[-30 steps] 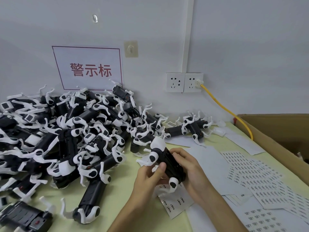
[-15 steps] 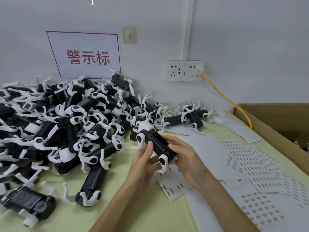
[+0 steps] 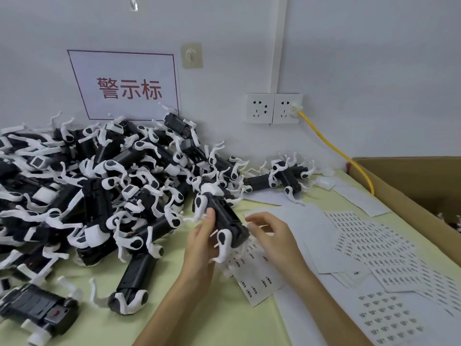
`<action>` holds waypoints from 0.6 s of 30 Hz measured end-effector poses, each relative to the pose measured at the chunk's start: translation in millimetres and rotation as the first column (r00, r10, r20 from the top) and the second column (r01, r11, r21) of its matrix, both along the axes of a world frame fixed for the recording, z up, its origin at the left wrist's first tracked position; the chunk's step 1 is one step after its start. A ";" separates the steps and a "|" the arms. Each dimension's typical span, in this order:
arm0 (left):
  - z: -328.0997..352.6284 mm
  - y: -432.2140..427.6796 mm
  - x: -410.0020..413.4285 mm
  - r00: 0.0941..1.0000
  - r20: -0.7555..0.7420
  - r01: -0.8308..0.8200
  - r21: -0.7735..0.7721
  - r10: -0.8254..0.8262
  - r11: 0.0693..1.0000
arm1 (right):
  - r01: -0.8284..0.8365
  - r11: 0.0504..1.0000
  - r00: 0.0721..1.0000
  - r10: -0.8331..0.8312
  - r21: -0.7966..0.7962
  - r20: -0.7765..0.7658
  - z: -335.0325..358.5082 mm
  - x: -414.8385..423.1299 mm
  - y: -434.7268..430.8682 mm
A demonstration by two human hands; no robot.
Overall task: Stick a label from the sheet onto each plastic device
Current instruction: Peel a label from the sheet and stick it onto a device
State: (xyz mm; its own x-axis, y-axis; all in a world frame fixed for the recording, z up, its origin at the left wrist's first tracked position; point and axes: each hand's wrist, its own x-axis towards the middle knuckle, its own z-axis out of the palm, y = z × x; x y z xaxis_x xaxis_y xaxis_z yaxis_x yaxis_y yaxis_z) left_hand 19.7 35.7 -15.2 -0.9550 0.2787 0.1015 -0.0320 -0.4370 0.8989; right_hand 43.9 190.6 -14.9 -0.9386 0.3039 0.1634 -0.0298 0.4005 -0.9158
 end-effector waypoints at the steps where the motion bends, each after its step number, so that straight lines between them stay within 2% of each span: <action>1: 0.7 -1.0 -1.5 1.000 0.022 0.005 0.039 -0.006 0.999 | 0.021 0.972 0.997 -0.038 0.233 0.070 -4.1 -1.0 1.6; 2: 1.2 -2.5 -3.1 0.999 0.052 -0.006 0.072 0.003 0.997 | 0.003 0.906 0.986 -0.074 0.422 0.152 -9.3 -1.6 2.8; 3: 0.5 -4.3 -5.1 0.996 0.086 -0.028 0.097 0.019 0.995 | -0.021 0.850 0.971 -0.107 0.527 0.212 -13.4 -1.7 3.0; 4: -0.8 -6.4 -6.3 0.991 0.127 -0.053 0.115 0.038 0.992 | -0.045 0.825 0.961 -0.119 0.564 0.251 -17.2 -2.4 2.9; 7: -2.1 -10.1 -8.2 0.959 0.273 -0.122 0.168 0.073 0.978 | -0.089 0.808 0.960 -0.087 0.583 0.268 -28.9 -5.6 0.9; 9: -2.1 -10.3 -9.8 0.945 0.318 -0.146 0.193 0.079 0.970 | -0.095 0.773 0.962 -0.091 0.627 0.257 -33.3 -7.1 -0.5; 18: -1.0 -9.1 -9.1 0.938 0.341 -0.131 0.187 0.061 0.973 | -0.054 0.839 0.983 -0.052 0.541 0.179 -24.0 -7.6 -1.3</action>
